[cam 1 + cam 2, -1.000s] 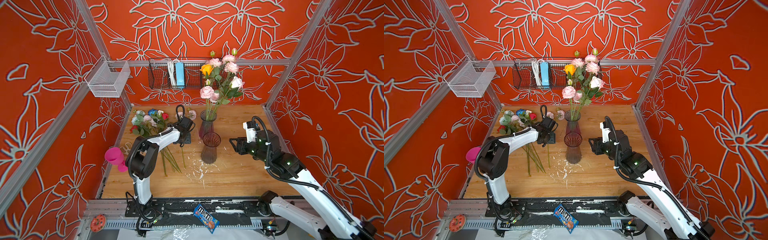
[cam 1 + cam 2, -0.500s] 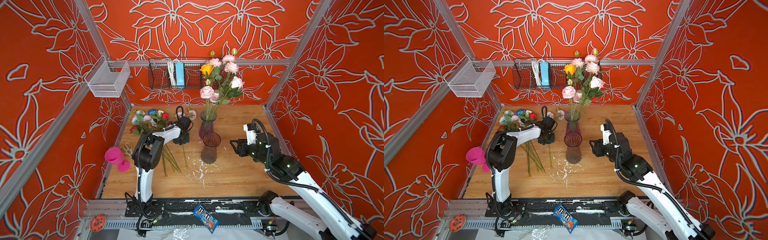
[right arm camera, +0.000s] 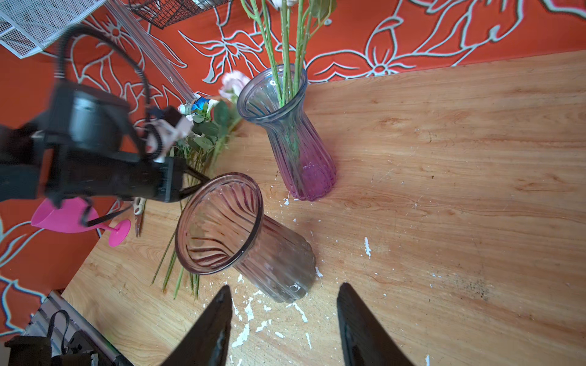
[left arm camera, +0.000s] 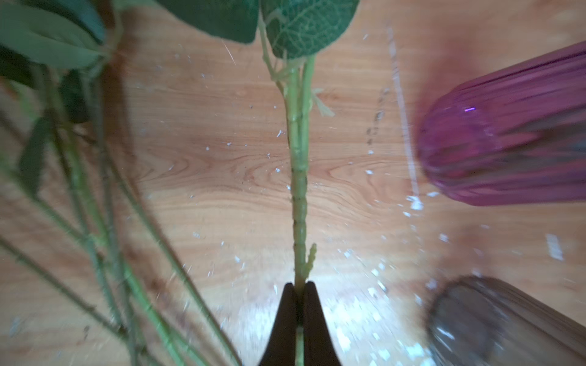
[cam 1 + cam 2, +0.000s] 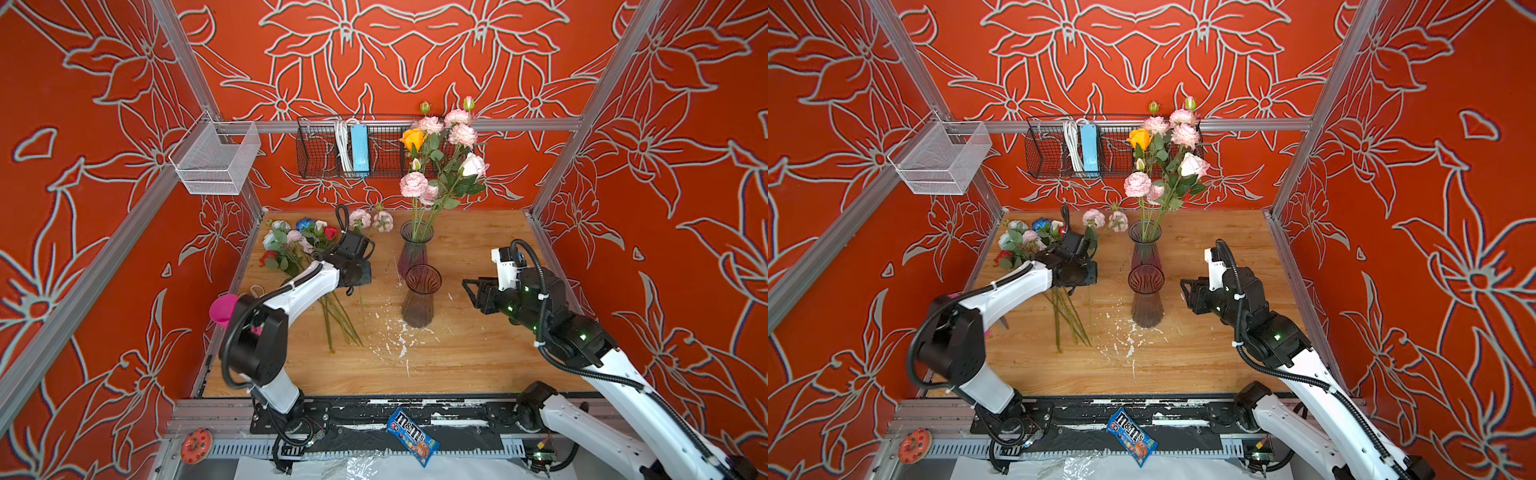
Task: Arrange flowers in a vase
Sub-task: Pick up the flower from the top-center of the table, then place the flower in the vase.
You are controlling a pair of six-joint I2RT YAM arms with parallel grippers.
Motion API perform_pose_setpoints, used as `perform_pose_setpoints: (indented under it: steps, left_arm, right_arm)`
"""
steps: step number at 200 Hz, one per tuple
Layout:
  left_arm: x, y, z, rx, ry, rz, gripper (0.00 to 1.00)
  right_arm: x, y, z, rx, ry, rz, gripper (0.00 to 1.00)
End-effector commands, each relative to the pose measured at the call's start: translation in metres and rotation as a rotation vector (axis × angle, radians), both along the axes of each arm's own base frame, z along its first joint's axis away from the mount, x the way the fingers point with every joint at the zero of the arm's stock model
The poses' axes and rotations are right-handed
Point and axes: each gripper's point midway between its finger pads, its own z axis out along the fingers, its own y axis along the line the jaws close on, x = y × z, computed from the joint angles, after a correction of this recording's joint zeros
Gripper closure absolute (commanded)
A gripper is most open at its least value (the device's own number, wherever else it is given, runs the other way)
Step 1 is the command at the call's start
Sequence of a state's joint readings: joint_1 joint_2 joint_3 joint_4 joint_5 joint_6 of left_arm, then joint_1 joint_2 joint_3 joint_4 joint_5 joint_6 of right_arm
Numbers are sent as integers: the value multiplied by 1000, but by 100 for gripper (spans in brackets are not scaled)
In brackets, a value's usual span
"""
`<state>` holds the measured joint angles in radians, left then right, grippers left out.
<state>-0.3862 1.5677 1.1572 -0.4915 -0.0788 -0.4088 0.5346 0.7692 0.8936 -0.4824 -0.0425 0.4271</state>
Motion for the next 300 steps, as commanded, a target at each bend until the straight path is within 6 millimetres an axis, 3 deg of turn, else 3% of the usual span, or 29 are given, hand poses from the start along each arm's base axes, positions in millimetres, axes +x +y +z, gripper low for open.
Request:
perform_pose_setpoints:
  steps: [1,27,53,100,139,169,208,244,260,276,300]
  left_arm:
    - [-22,1,10,-67,-25,9,100]
    - [-52,6,39,-149,-142,-11,100]
    - [-82,-4,94,-287,-371,-113,100]
    - [-127,-56,187,-365,-651,-417,100]
    - [-134,-116,232,-377,-700,-605,100]
    - [-118,-152,239,-432,-696,-649,100]
    - [-115,-183,248,-484,-701,-712,100]
    - [-116,-188,257,-492,-727,-718,100]
    - [-116,-189,255,-494,-725,-723,100]
    - [-116,-191,252,-492,-716,-726,100]
    - [-115,-194,248,-488,-706,-733,100]
  right_arm:
    - [1,6,3,31,-13,17,46]
    - [0,20,13,70,-43,90,46]
    - [-3,37,30,125,-93,180,45]
    - [-11,66,72,248,-185,348,36]
    - [-23,99,113,385,-216,550,36]
    - [-25,102,129,410,-235,576,36]
    - [-7,101,121,413,-218,505,36]
    - [10,100,117,444,-190,425,44]
    - [12,101,119,452,-193,424,52]
    - [13,102,120,455,-197,429,67]
    - [14,106,120,458,-193,444,72]
